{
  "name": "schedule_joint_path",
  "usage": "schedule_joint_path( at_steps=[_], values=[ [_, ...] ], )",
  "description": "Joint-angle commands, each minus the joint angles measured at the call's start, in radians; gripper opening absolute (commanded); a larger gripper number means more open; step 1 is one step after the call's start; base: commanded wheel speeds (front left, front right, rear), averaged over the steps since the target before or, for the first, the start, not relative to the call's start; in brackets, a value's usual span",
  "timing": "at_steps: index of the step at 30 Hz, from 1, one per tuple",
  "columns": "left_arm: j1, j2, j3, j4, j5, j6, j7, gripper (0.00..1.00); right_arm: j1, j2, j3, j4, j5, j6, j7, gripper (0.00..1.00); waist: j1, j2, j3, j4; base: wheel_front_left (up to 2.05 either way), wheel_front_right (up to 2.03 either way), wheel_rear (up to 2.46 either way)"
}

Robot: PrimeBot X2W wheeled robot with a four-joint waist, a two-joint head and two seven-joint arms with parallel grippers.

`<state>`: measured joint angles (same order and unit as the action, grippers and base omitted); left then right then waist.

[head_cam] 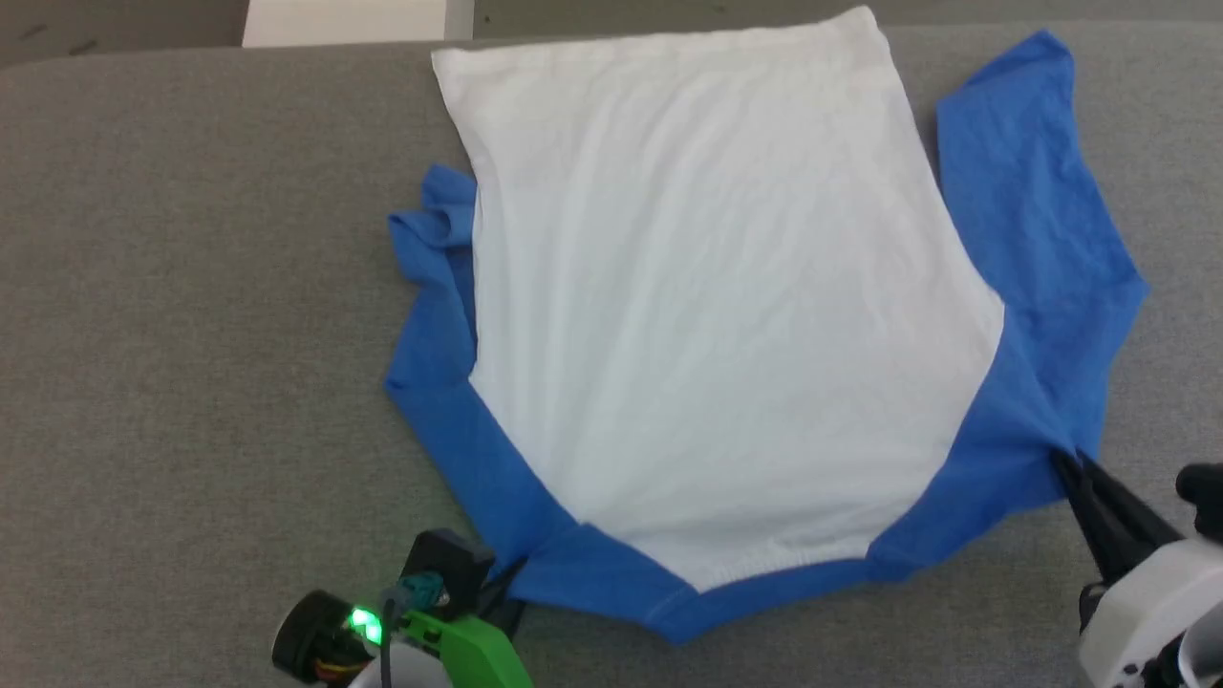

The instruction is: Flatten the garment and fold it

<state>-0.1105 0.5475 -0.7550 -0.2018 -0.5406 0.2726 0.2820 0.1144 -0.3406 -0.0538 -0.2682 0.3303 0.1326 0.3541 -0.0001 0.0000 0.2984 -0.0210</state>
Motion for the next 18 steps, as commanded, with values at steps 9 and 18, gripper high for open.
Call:
schedule_joint_path(
  at_steps=[9, 18],
  values=[
    [0.11, 0.025, -0.015, 0.044, -0.067, -0.015, 0.001, 0.0, 0.15, 0.064, -0.034, 0.008, -0.007, -0.002, 0.048, 0.0, 0.0001, 0.0, -0.08, 0.015, 0.0, 0.0, 0.0],
    [0.102, -0.026, -0.021, 0.112, -0.067, -0.023, -0.064, 0.0, 0.168, 0.101, -0.034, 0.055, -0.016, -0.002, 0.023, 0.0, 0.0001, 0.0, -0.083, 0.022, 0.0, 0.0, 0.0]
  ],
)
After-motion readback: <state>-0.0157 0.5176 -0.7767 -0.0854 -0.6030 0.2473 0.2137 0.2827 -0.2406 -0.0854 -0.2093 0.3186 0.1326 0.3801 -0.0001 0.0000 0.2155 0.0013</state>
